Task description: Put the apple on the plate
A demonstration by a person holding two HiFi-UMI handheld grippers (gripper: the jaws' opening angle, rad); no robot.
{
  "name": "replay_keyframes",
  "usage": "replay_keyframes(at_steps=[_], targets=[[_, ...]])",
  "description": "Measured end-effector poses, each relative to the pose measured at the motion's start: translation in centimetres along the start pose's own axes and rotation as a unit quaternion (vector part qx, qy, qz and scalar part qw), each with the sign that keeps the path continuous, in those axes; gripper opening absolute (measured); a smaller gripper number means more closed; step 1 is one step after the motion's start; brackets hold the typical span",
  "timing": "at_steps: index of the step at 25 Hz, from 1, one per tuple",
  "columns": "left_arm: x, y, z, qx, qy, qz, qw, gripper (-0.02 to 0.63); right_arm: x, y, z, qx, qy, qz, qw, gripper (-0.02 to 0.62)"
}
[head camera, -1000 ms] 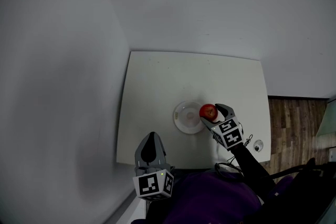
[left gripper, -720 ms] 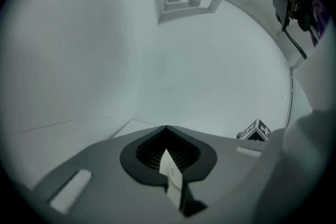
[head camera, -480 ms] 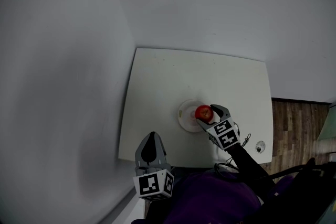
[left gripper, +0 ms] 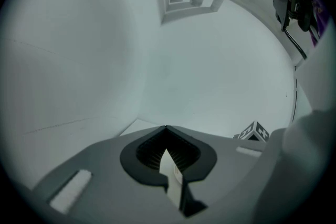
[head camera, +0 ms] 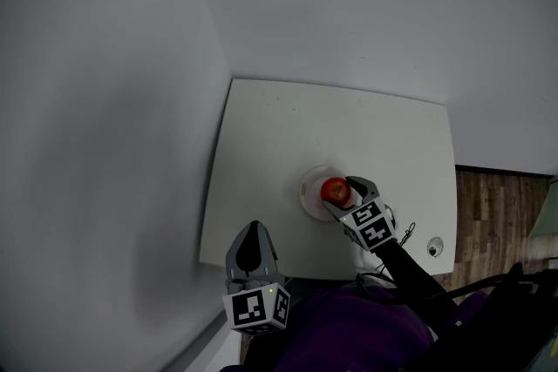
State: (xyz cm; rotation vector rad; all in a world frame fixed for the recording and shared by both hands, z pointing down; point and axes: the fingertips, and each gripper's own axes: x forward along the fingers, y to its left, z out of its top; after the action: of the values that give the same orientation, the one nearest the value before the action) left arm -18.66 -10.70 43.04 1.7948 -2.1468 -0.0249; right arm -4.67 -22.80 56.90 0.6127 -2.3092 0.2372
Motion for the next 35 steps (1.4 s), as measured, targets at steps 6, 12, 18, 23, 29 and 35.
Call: replay_keyframes(at_steps=[6, 12, 18, 23, 29, 35], targets=[[0.1, 0.1, 0.1, 0.001, 0.001, 0.003, 1.0000, 0.006, 0.3, 0.3, 0.1, -0.002, 0.001, 0.008, 1.000, 0.322], [0.2, 0.2, 0.0, 0.002, 0.002, 0.002, 1.0000, 0.006, 0.7, 0.8, -0.1, -0.004, 0.002, 0.015, 1.000, 0.322], [0.1, 0.3, 0.0, 0.004, 0.000, 0.002, 1.0000, 0.006, 0.9, 0.9, -0.4, -0.002, 0.003, 0.017, 1.000, 0.322], [0.2, 0.3, 0.1, 0.005, 0.001, -0.001, 1.0000, 0.006, 1.0, 0.8, -0.3, 0.001, 0.001, 0.022, 1.000, 0.322], [0.1, 0.2, 0.2, 0.007, 0.002, -0.004, 1.0000, 0.006, 0.9, 1.0, -0.3, 0.010, -0.006, 0.029, 1.000, 0.322], [0.3, 0.2, 0.2, 0.009, 0.004, -0.007, 0.9999, 0.006, 0.9, 1.1, 0.1, 0.003, -0.015, 0.029, 0.999, 0.322]])
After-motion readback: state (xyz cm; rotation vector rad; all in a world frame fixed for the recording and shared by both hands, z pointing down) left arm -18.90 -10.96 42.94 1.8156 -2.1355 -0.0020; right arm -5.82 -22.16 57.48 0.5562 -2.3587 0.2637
